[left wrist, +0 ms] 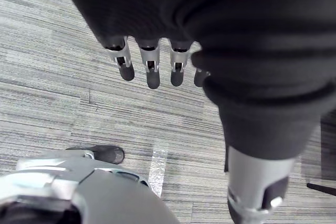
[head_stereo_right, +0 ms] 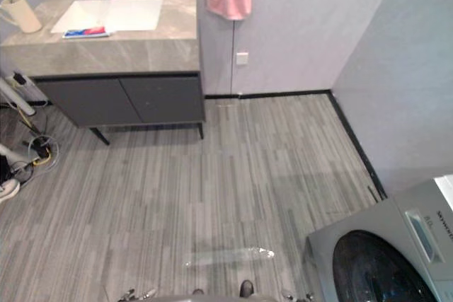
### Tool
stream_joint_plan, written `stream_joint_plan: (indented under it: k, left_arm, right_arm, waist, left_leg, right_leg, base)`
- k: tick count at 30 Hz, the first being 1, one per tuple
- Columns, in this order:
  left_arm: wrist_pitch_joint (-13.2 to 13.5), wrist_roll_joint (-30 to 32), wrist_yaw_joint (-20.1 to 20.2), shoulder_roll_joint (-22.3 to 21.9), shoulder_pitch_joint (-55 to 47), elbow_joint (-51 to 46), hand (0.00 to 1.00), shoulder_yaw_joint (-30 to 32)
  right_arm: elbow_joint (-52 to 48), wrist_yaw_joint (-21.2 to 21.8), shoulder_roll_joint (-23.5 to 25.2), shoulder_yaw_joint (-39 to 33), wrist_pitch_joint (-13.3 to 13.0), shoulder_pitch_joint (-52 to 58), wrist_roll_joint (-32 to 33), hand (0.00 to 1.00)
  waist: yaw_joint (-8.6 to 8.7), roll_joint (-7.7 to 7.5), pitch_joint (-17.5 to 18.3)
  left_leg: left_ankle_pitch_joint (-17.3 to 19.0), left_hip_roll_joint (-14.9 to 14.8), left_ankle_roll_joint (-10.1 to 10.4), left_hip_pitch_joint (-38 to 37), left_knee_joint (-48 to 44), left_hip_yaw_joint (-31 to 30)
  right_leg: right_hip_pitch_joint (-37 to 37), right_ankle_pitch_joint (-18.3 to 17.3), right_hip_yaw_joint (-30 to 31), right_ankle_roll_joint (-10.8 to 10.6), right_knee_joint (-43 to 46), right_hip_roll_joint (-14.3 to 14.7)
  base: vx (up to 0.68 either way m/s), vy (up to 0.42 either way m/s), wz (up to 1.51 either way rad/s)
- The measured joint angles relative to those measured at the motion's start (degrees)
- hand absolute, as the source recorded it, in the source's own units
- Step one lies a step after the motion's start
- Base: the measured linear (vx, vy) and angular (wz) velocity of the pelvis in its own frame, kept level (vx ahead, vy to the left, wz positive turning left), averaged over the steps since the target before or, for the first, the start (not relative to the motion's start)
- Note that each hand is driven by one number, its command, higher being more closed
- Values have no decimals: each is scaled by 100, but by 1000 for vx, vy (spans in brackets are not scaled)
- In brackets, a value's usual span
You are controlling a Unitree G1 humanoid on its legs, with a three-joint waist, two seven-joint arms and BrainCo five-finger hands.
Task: Organize washtable
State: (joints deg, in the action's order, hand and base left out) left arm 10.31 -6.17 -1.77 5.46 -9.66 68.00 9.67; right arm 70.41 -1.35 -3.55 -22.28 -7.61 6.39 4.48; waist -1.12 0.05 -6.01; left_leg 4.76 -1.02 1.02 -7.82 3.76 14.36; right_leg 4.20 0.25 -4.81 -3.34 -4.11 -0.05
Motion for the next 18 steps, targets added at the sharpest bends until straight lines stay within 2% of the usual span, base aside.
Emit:
stream_joint_plan:
  k: [13, 18]
  left_arm:
    - [2, 79, 18, 16, 1, -13, 0, -1]
    - [3, 86, 22, 47, 6, -40, 0, 0]
  right_arm:
    - [0, -1, 16, 9, 0, -1, -4, 0]
    - [1, -1, 49, 6, 0, -20, -3, 0]
  waist:
    - [-2, -40, -25]
    - [-3, -99, -70]
  left_leg:
    - [-1, 5, 2, -117, 122, 73]
    - [3, 9, 8, -150, 134, 79]
  right_leg:
    - [42, 3, 9, 3, -33, 17]
    - [67, 4, 7, 2, -38, 15]
  base:
    - [-21, -41, -3]
    - [-21, -47, -1]
